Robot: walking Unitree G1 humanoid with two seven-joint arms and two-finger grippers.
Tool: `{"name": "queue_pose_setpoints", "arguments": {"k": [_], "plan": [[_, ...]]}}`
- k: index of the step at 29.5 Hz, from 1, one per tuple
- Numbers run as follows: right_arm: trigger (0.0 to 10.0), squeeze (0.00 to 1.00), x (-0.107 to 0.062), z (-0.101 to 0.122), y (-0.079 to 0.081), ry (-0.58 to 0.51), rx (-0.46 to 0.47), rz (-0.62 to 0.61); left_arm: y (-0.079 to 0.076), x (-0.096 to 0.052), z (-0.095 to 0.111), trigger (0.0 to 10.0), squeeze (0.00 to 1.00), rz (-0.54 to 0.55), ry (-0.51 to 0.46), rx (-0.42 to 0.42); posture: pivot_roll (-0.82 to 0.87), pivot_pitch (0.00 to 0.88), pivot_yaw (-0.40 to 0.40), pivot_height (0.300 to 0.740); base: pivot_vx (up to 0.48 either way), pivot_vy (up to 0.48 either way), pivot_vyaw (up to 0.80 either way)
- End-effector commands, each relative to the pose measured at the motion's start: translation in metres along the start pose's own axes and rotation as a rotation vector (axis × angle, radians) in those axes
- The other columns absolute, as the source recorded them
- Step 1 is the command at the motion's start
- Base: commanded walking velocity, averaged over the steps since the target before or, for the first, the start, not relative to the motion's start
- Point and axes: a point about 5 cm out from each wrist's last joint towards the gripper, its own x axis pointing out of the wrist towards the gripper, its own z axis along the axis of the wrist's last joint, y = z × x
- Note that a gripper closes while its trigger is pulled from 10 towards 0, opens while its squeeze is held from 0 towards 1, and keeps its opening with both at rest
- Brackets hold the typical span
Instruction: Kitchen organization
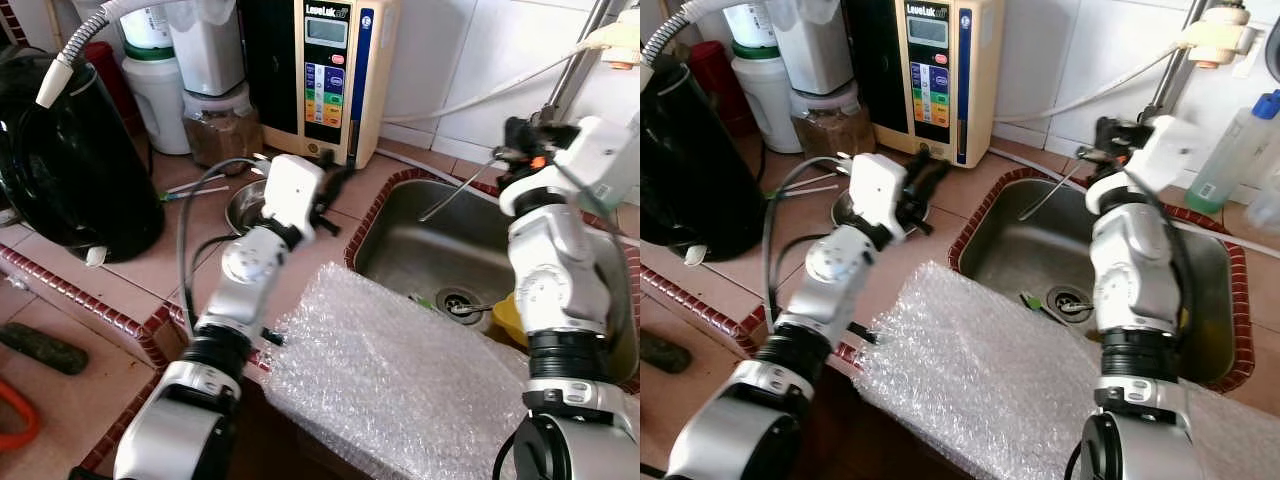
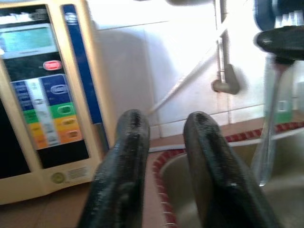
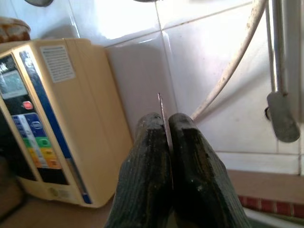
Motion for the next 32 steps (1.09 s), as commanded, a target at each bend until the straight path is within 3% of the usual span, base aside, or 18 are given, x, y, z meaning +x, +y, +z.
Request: {"name": "queue_pose_setpoints", "arguments": {"k": [1, 4, 6, 9, 11, 16, 22, 32], "plan": [[0.0, 0.00, 0.004, 0.010, -0.006, -0.044, -0.046, -0.030, 0.004, -0.005, -0.002, 10.0, 1.00, -0.006, 0.008, 0.003, 0.03, 0.000, 0.004, 0.740, 0.000, 0.000, 0.00], [0.0, 0.00, 0.003, 0.005, -0.008, -0.041, -0.132, -0.027, 0.001, -0.011, -0.006, 10.0, 1.00, -0.049, 0.027, -0.012, 0.04, 0.000, 0.008, 0.740, 0.000, 0.000, 0.00], [0.0, 0.00, 0.001, -0.003, -0.006, -0.038, -0.260, 0.001, -0.001, -0.018, -0.010, 10.0, 1.00, -0.077, 0.049, -0.020, 0.04, 0.000, 0.009, 0.740, 0.000, 0.000, 0.00], [0.0, 0.00, 0.001, -0.004, -0.005, -0.037, -0.275, 0.007, -0.001, -0.020, -0.011, 10.0, 1.00, -0.080, 0.053, -0.022, 0.04, 0.000, 0.009, 0.740, 0.000, 0.000, 0.00], [0.0, 0.00, -0.004, -0.024, -0.001, 0.012, -0.404, 0.055, -0.005, -0.033, -0.020, 10.0, 1.00, -0.147, 0.102, -0.026, 0.06, 0.000, 0.008, 0.740, 0.000, 0.000, 0.00], [0.0, 0.00, -0.013, -0.048, -0.008, 0.099, -0.451, 0.056, -0.013, -0.046, -0.024, 10.0, 1.00, -0.240, 0.145, -0.041, 0.08, 0.000, 0.001, 0.740, 0.000, 0.000, 0.00], [0.0, 0.00, -0.031, -0.081, -0.015, 0.242, -0.514, 0.083, -0.015, -0.055, -0.024, 10.0, 1.00, -0.264, 0.169, -0.033, 0.08, 0.000, -0.007, 0.740, 0.000, 0.000, 0.00], [0.0, 0.00, -0.036, -0.089, -0.024, 0.276, -0.561, 0.084, -0.013, -0.066, -0.022, 10.0, 1.00, -0.254, 0.207, -0.051, 0.07, 0.000, 0.015, 0.740, 0.000, 0.000, 0.00]]}}
